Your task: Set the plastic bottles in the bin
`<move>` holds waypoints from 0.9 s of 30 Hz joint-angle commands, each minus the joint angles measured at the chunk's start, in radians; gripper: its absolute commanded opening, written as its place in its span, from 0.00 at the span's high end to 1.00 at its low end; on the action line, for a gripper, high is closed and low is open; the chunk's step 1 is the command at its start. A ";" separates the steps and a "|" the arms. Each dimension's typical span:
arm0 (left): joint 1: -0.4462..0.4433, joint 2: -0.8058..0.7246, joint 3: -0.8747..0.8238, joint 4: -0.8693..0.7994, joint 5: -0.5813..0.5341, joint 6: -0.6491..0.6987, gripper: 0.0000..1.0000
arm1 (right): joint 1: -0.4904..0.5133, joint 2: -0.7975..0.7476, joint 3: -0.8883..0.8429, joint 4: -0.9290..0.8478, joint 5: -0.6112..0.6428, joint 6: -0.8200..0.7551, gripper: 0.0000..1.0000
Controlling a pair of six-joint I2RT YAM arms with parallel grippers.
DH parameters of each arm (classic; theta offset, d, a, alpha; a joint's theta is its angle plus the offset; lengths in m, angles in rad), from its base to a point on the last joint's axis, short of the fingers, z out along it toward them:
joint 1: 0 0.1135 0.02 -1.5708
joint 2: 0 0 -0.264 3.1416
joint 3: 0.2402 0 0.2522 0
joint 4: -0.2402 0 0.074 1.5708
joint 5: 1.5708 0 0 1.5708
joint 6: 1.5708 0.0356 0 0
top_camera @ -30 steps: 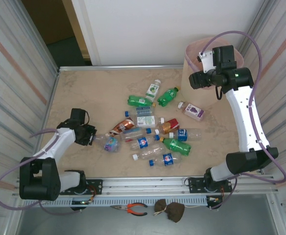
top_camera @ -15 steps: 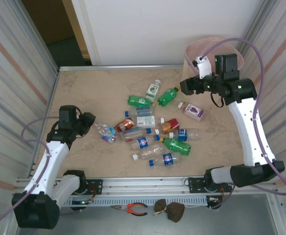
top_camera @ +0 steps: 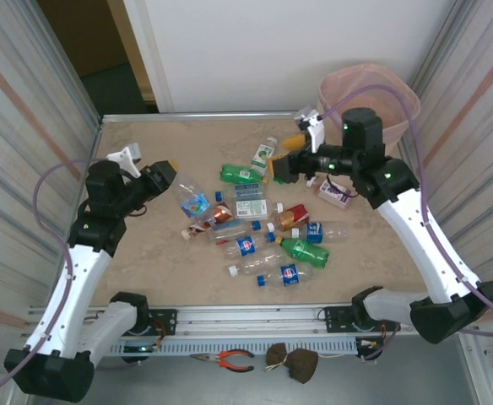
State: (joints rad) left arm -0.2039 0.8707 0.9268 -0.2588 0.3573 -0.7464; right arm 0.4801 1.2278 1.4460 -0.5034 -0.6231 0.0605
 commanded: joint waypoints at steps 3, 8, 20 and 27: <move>-0.130 0.029 0.090 0.036 -0.102 0.068 0.98 | 0.143 0.034 -0.013 0.106 0.104 -0.008 0.20; -0.238 0.087 0.170 0.033 -0.168 0.088 1.00 | 0.235 0.085 0.001 0.128 0.164 -0.018 0.19; -0.350 0.179 0.250 0.084 -0.218 0.107 1.00 | 0.318 0.163 -0.056 0.215 0.217 0.040 0.15; -0.367 0.186 0.253 0.100 -0.230 0.104 1.00 | 0.325 0.205 -0.089 0.233 0.187 0.056 0.17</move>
State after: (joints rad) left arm -0.5625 1.0626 1.1446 -0.2031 0.1528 -0.6651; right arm 0.7948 1.4204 1.3685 -0.3061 -0.4259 0.0948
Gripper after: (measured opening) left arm 0.317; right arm 0.831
